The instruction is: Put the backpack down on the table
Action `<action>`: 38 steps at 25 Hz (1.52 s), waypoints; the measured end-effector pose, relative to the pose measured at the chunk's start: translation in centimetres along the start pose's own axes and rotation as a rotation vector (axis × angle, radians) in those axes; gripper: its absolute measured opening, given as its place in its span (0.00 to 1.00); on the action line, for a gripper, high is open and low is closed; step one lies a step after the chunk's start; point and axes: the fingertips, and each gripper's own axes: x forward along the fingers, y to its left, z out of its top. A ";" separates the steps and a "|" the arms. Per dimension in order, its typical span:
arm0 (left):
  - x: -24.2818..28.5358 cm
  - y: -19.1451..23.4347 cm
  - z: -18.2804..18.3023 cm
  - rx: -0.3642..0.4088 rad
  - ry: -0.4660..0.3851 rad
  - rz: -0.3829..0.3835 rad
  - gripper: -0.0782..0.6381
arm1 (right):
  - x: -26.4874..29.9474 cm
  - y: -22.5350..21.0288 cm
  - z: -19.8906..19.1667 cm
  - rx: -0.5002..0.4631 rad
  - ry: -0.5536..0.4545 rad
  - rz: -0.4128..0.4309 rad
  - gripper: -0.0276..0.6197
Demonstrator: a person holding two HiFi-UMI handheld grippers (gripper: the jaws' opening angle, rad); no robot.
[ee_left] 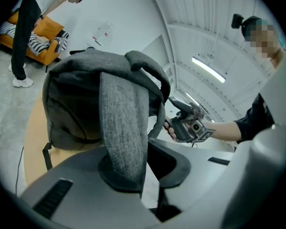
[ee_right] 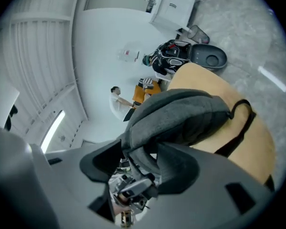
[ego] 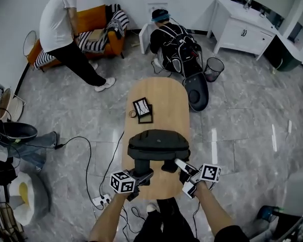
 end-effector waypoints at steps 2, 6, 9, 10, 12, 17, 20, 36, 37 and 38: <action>-0.2 -0.2 -1.3 0.010 0.021 0.003 0.17 | -0.8 -1.6 -0.7 0.148 -0.046 -0.054 0.37; -1.1 -0.5 -3.8 0.051 0.037 0.027 0.24 | -1.9 -2.9 -2.9 0.212 -0.070 -0.096 0.31; -2.7 -0.5 -4.9 0.077 0.006 0.081 0.47 | -2.8 -2.9 -4.6 0.190 -0.064 -0.109 0.30; -3.4 -0.5 -5.1 0.084 -0.010 0.099 0.49 | -3.1 -3.1 -5.2 0.186 -0.062 -0.120 0.29; -5.3 -0.4 -5.6 0.088 -0.046 0.128 0.52 | -3.7 -3.7 -6.4 0.169 -0.048 -0.146 0.29; -9.2 -0.5 -6.7 0.006 -0.153 0.164 0.53 | -5.3 -5.4 -10.6 0.145 -0.001 -0.171 0.28; -10.4 -0.5 -8.0 0.047 -0.181 0.273 0.52 | -6.4 -7.0 -13.5 0.131 0.044 -0.202 0.28; -5.7 0.4 -24.3 0.083 0.158 0.349 0.35 | -11.0 -19.1 -22.0 0.010 0.213 -0.448 0.27; -5.3 0.9 -25.2 0.087 0.180 0.349 0.34 | -11.1 -20.1 -22.3 0.004 0.223 -0.456 0.27; -4.9 1.4 -26.1 0.088 0.198 0.349 0.34 | -11.1 -21.0 -22.7 0.002 0.230 -0.462 0.27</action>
